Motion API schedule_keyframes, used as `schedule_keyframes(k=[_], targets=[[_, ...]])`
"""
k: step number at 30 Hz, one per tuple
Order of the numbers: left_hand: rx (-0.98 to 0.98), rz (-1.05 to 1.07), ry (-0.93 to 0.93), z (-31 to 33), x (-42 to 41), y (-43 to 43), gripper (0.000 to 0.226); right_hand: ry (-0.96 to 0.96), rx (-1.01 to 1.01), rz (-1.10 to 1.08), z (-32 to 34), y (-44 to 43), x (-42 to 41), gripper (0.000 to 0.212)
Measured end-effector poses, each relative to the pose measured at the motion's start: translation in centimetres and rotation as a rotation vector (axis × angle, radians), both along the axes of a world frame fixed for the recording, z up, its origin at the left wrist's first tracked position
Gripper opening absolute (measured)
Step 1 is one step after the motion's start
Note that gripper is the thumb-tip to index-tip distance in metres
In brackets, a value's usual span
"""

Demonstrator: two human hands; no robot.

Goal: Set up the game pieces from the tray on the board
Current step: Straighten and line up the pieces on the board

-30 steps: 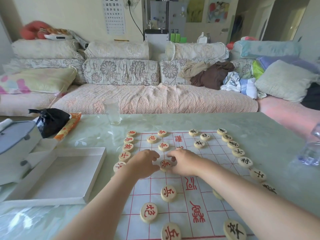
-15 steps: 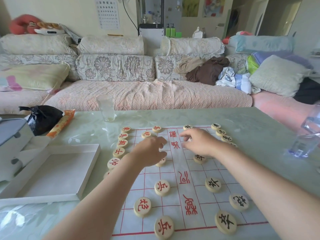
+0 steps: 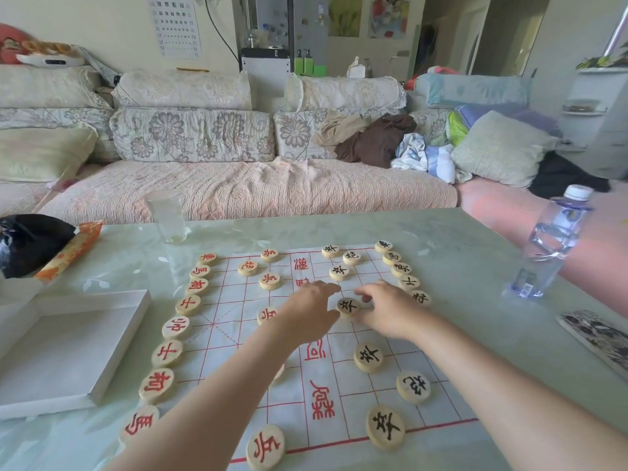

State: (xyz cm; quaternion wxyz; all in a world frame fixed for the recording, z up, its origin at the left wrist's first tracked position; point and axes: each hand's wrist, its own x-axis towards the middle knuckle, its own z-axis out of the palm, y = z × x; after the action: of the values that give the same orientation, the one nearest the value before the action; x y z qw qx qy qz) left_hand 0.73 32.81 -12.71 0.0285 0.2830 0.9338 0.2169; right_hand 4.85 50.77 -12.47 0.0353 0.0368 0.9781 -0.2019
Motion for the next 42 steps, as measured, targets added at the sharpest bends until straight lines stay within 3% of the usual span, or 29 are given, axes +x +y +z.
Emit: schedule_keyframes(k=[8, 15, 24, 31, 37, 42], targets=[[0.024, 0.003, -0.021, -1.3, -1.1, 0.5, 0.054, 0.002, -0.047, 0.104, -0.4, -0.6, -1.7, 0.046], [0.000, 0.008, 0.032, -2.0, -1.5, 0.8, 0.056, 0.010, -0.138, 0.100, -0.4, -0.2, -1.8, 0.054], [-0.045, 0.020, 0.087, -1.7, -1.0, 0.7, 0.055, 0.009, -0.111, 0.056, -0.4, 0.0, -1.3, 0.061], [-0.011, -0.026, 0.145, 0.5, 1.6, 0.0, 0.042, 0.002, -0.121, 0.086, 1.8, 1.3, 1.3, 0.024], [-0.061, -0.080, 0.063, 0.7, 4.8, -0.4, 0.033, -0.209, -0.047, 0.223, 2.8, 1.8, 4.5, 0.041], [-0.088, -0.072, -0.026, -0.1, 6.6, -0.6, 0.039, -0.179, -0.010, 0.205, 1.6, 1.9, 5.9, 0.056]])
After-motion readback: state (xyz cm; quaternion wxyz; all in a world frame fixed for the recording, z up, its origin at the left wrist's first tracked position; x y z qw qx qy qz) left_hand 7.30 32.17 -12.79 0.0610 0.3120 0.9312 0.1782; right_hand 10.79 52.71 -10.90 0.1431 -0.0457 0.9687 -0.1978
